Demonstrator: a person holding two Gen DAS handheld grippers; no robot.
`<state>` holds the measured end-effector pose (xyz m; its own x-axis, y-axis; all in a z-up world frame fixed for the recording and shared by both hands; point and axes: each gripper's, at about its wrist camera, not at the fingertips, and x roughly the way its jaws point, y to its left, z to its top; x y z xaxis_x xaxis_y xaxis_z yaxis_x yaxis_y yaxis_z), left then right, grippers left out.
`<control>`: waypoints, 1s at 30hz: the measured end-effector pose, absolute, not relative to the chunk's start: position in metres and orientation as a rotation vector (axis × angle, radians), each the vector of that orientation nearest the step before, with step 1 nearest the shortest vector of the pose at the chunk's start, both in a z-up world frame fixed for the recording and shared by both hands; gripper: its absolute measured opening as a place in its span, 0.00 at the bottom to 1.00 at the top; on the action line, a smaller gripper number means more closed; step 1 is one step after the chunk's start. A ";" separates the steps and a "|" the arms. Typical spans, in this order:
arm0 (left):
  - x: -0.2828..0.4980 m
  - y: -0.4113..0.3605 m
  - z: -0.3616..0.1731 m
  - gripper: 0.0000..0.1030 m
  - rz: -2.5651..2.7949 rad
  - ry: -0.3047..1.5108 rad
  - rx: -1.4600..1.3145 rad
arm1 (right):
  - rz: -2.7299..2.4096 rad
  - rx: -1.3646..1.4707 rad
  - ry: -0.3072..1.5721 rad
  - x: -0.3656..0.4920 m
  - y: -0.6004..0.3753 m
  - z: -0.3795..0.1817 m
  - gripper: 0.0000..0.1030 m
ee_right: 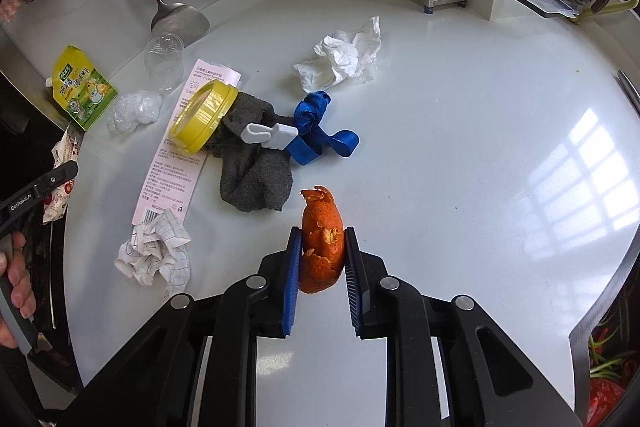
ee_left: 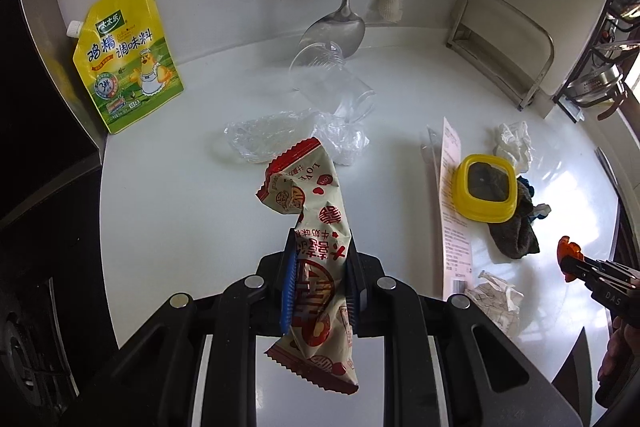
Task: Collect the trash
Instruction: 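Carry the wrapper and orange peel over the grey bin with both tools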
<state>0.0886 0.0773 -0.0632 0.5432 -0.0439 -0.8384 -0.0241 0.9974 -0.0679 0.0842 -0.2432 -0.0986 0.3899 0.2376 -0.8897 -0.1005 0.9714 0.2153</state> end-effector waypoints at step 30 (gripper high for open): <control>-0.088 -0.094 -0.032 0.20 -0.215 1.028 -0.095 | 0.380 0.126 1.148 -0.119 -0.316 -0.067 0.19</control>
<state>-0.0881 -0.0939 -0.0321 0.4975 -0.2219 -0.8386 0.1325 0.9748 -0.1793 -0.1187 -0.3163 -0.0670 0.3548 0.3566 -0.8643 -0.2291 0.9294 0.2894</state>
